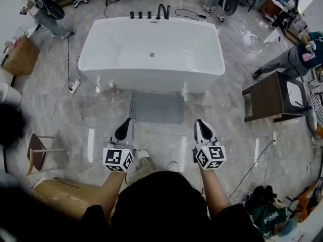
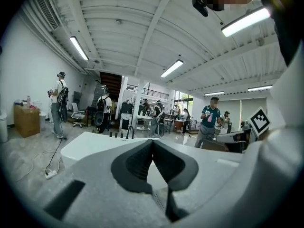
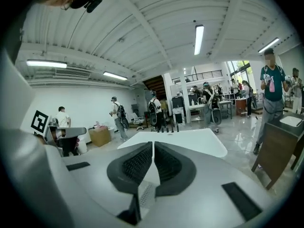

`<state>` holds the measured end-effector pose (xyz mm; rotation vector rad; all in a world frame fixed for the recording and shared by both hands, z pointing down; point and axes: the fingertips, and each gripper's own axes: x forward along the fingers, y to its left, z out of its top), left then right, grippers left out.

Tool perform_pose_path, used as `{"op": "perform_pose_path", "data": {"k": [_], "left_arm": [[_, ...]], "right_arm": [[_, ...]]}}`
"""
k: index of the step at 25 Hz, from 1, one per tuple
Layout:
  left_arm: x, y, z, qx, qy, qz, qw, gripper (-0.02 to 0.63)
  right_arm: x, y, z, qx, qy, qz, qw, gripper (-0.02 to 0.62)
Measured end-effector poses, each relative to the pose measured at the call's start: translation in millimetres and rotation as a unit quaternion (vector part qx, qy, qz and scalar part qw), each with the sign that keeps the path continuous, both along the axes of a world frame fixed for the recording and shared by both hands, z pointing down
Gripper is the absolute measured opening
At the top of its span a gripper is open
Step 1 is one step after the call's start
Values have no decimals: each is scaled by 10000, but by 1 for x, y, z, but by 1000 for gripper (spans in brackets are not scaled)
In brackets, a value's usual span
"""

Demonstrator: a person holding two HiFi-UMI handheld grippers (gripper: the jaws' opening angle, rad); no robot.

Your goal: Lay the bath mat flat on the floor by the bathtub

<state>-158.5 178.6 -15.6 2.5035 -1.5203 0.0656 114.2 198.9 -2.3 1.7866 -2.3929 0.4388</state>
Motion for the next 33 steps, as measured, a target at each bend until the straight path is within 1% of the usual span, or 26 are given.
{"op": "perform_pose_path", "data": {"k": [4,12,25,33], "left_arm": [[14,22,-3,11,49,-178,9998,17],[37,45,-9,110,-37,-259,9996,17],[59,65,-16,191,-229,-303,9991,17],[69,73,-16,204,-262,-309,9990,17]], "right_arm": [[19,15,-18,228,-267,-49,9994,20],[46,32,-23,370,208,-48,9991,12],[56,49,-21,371,255,-222,9987,12],[62,59,-17,375,203,-273,9987,12]]}}
